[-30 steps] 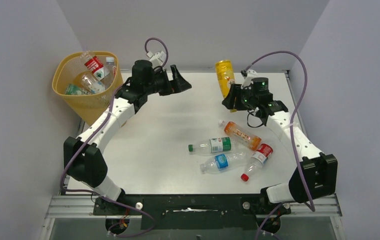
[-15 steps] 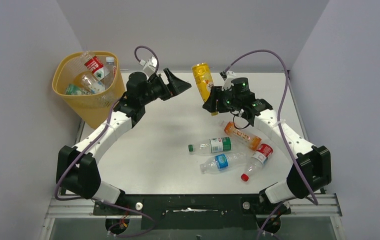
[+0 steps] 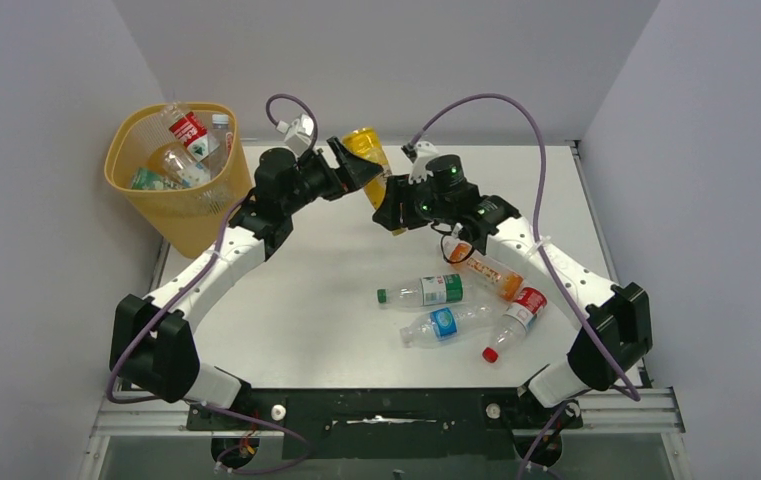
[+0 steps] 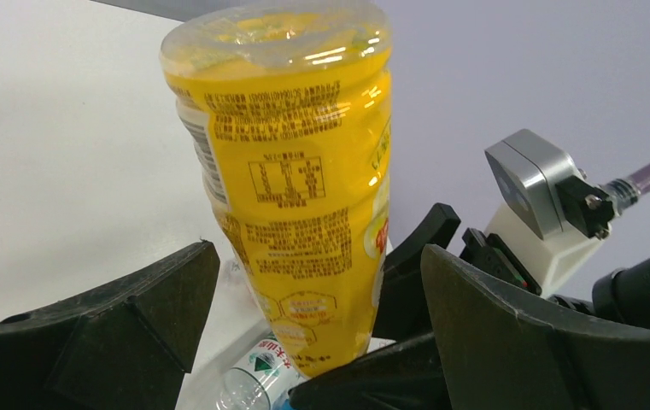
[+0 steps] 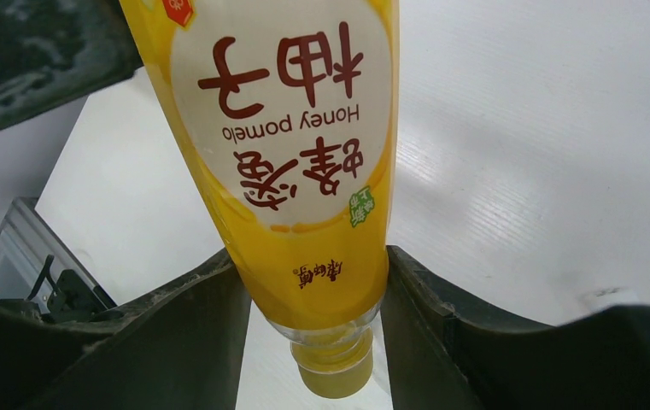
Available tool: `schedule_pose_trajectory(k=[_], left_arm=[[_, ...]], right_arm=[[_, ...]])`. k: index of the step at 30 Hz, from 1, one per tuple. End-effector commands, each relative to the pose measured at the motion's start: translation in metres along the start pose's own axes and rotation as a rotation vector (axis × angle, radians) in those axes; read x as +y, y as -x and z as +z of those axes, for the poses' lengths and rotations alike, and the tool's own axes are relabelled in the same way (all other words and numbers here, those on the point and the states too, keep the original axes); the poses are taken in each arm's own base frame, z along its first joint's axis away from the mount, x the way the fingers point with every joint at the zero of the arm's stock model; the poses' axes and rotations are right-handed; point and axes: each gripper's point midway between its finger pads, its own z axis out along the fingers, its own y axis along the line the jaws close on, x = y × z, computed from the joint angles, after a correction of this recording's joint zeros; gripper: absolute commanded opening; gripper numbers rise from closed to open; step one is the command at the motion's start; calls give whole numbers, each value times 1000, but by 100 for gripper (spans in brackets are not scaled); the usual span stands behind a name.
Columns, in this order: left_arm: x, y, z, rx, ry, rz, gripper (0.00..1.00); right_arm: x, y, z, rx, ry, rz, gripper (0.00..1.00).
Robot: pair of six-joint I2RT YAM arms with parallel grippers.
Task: Put the plastic bottles in the bin
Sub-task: Pick up the plastic bottle at the center of the board.
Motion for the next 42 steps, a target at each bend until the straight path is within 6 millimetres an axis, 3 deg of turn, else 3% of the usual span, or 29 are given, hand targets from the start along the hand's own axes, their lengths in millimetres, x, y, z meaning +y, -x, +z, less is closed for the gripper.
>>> schedule_pose_trajectory(k=[1, 7, 14, 18, 22, 25, 30, 33, 42], left_arm=[[-17, 20, -8, -84, -30, 55, 90], [-15, 26, -9, -104, 2, 80, 90], [-13, 32, -8, -104, 36, 113, 62], [-14, 38, -10, -110, 50, 138, 54], [-11, 54, -16, -122, 68, 161, 51], [-6, 77, -26, -139, 52, 152, 47], [5, 127, -55, -193, 77, 185, 47], [-1, 161, -77, -244, 91, 231, 49], [-15, 239, -152, -429, 169, 325, 50]], right_arm=[[20, 21, -4, -57, 16, -26, 39], [30, 9, 0, -30, 22, -39, 39], [35, 11, -5, -41, 28, -45, 40], [34, 12, -8, -46, 25, -46, 58], [37, 15, -14, -55, 25, -44, 87], [39, 19, -22, -72, 24, -41, 99], [42, 24, -40, -102, 11, -43, 98], [40, 24, -47, -112, -4, -43, 98], [35, 12, -43, -82, -15, -27, 98]])
